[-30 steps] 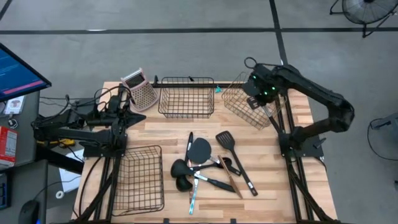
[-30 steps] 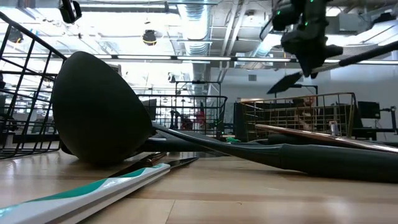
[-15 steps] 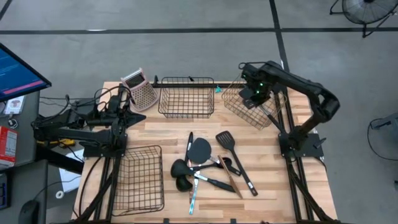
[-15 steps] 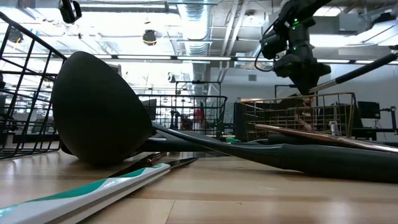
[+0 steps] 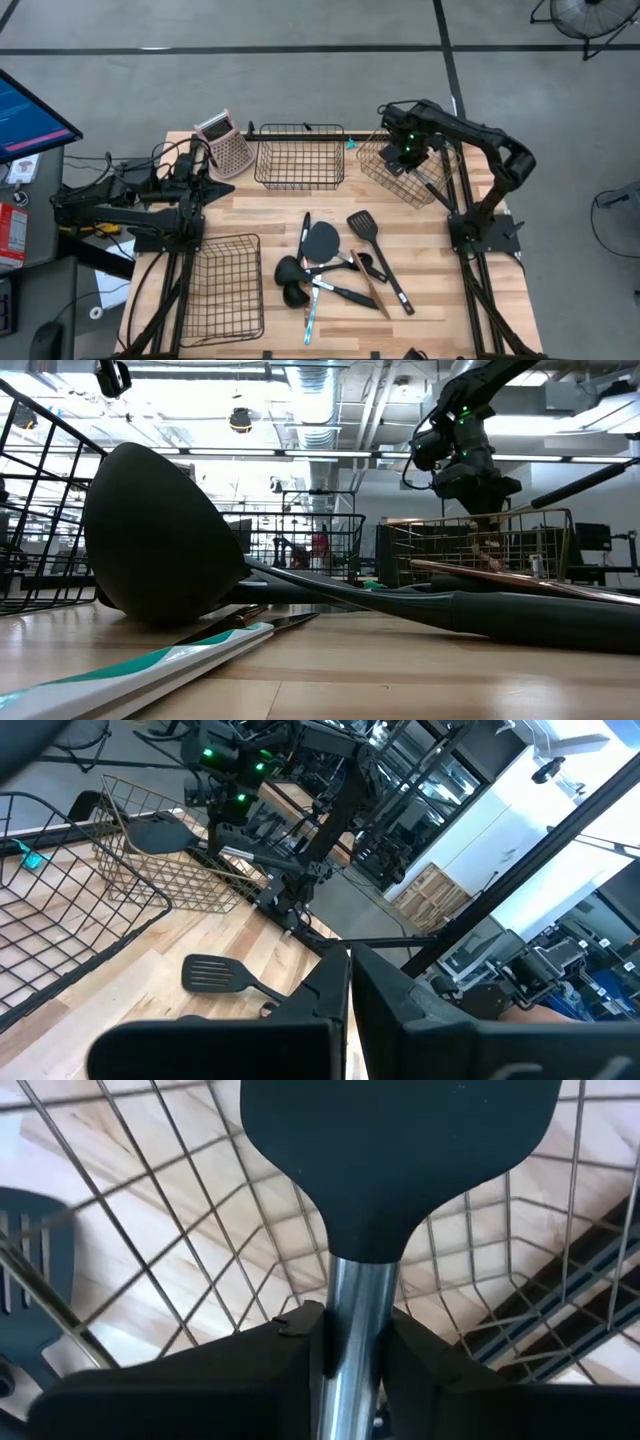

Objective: Pick & Place Kitchen Items
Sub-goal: Put the black spatula into the brown wire basket, then put the brown knife into the top black wire basket

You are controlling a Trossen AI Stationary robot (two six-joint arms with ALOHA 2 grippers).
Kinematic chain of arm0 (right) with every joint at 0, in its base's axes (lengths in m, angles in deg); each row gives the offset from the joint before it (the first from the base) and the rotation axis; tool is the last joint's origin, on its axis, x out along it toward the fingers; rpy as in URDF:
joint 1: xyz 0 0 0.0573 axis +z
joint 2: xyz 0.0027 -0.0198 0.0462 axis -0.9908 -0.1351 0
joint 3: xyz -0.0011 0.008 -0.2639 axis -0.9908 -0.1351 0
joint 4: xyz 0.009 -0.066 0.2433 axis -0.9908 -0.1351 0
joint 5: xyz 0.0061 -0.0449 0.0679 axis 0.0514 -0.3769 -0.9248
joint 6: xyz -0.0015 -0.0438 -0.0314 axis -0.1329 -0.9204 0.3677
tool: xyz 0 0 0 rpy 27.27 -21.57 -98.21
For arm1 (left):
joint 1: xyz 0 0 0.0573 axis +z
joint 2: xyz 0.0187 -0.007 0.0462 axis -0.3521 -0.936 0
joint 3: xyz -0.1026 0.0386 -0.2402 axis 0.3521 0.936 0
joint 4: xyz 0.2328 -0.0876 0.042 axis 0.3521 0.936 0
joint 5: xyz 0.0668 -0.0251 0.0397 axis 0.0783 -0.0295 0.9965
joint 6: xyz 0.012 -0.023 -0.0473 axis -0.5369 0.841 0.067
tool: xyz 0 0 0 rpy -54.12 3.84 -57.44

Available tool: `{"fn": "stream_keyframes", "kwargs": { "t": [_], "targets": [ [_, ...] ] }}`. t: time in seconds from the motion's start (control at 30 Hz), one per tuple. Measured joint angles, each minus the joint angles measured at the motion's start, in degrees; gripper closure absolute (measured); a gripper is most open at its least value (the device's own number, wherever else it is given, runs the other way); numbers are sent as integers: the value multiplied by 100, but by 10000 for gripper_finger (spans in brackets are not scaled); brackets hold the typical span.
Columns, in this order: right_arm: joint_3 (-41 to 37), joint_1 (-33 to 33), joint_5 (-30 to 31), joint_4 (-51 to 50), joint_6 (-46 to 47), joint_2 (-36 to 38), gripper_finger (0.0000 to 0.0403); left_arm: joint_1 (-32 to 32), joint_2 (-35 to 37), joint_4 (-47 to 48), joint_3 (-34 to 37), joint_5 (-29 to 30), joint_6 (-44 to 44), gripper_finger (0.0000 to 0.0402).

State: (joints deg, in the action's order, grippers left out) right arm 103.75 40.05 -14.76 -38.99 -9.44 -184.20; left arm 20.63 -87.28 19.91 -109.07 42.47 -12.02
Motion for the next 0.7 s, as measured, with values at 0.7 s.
{"fn": "stream_keyframes", "kwargs": {
  "t": [0.7],
  "targets": [
    [406,-20,127,275,6,503,199,2,0,-2,-1,28,1,400]
  ]
}}
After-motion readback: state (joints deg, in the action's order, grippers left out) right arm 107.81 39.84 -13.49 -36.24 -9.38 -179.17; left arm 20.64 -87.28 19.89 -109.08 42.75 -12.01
